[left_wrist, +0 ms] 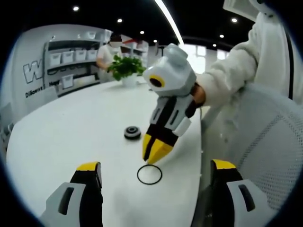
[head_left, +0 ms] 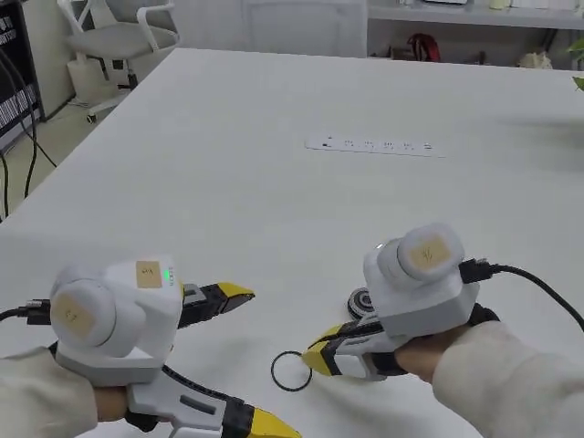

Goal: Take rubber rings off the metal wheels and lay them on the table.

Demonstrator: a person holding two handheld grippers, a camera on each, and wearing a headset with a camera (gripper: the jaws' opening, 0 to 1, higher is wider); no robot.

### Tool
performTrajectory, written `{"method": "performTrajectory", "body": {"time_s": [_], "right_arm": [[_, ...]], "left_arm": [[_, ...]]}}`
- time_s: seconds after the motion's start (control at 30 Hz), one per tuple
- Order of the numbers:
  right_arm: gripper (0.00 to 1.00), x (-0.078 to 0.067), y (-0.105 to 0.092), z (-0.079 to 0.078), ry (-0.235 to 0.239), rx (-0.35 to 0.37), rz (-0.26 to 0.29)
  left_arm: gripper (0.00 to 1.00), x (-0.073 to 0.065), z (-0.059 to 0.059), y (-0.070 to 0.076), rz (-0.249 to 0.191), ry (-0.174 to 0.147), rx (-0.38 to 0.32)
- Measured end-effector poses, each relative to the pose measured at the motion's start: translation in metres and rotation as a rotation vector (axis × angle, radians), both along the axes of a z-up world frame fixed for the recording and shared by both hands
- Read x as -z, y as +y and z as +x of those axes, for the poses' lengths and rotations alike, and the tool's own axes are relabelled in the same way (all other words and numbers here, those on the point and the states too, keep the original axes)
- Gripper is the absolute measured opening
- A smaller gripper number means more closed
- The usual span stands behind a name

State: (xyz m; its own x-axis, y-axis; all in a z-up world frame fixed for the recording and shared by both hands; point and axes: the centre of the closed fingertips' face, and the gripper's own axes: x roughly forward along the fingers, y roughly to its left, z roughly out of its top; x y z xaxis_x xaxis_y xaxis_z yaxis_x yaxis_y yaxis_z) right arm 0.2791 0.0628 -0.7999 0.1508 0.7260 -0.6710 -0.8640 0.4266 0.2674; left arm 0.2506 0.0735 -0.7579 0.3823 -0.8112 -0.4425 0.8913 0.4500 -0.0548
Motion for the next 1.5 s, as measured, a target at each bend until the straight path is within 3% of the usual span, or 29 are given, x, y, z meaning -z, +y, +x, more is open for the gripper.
{"method": "performTrajectory", "body": {"time_s": [0.27, 0.63, 1.07, 1.5], "right_arm": [[0.1, -0.007, 0.0, 0.004, -0.007, 0.011, 0.02], [0.28, -0.021, -0.004, 0.008, -0.019, 0.019, 0.039], [0.42, -0.05, -0.007, 0.012, -0.037, 0.029, 0.105], [0.54, -0.084, -0.028, 0.018, -0.11, 0.029, 0.14]], "left_arm": [[0.97, 0.001, -0.002, -0.001, 0.001, 0.007, 0.008], [0.97, 0.0, 0.0, -0.001, 0.0, 0.008, 0.004], [0.96, 0.0, 0.0, -0.002, -0.001, 0.012, 0.008], [0.96, 0.002, -0.001, -0.002, -0.002, 0.019, 0.01]]}}
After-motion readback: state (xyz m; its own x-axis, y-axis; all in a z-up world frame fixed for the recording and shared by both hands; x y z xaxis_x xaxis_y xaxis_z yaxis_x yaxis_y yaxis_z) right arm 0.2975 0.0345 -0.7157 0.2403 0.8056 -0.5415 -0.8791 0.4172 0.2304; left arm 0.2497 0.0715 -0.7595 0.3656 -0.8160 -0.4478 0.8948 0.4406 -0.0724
